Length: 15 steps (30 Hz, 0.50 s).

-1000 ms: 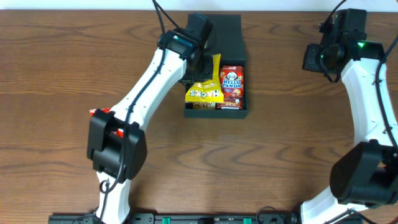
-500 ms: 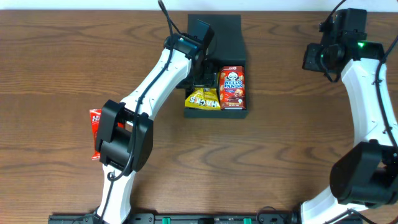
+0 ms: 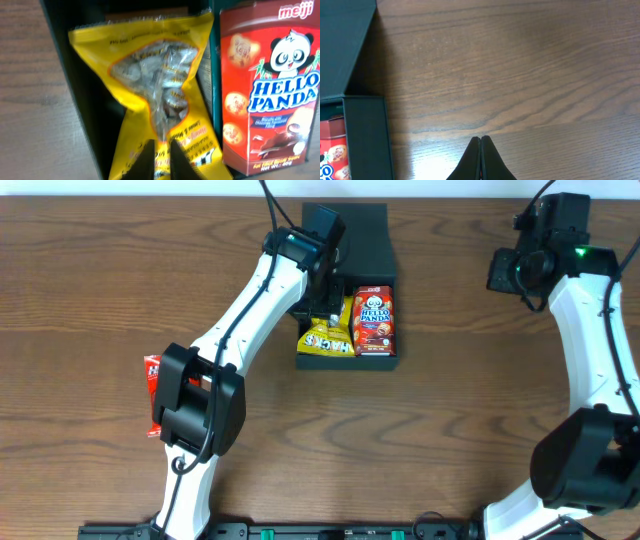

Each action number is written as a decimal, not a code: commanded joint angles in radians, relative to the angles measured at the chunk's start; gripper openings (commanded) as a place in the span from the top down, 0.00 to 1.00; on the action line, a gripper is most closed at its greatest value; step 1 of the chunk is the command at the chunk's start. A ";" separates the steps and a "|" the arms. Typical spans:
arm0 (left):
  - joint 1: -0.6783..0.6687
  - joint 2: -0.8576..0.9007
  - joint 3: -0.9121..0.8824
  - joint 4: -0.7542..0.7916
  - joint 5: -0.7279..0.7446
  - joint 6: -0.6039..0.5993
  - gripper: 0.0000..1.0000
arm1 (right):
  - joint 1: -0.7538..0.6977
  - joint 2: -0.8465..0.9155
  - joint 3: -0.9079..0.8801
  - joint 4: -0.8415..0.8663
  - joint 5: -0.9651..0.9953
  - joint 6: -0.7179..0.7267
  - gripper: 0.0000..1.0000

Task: Pack container
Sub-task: 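Lower the yellow bag into the black box and release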

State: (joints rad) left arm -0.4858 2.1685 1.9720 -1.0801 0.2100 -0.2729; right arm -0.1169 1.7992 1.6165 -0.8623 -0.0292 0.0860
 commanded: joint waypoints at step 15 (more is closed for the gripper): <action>-0.013 0.027 -0.020 -0.034 -0.048 0.016 0.94 | -0.004 -0.001 0.008 0.006 0.003 -0.012 0.99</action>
State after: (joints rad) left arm -0.4889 2.1700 1.9682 -1.1110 0.1761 -0.2718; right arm -0.1169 1.7992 1.6165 -0.8555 -0.0292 0.0860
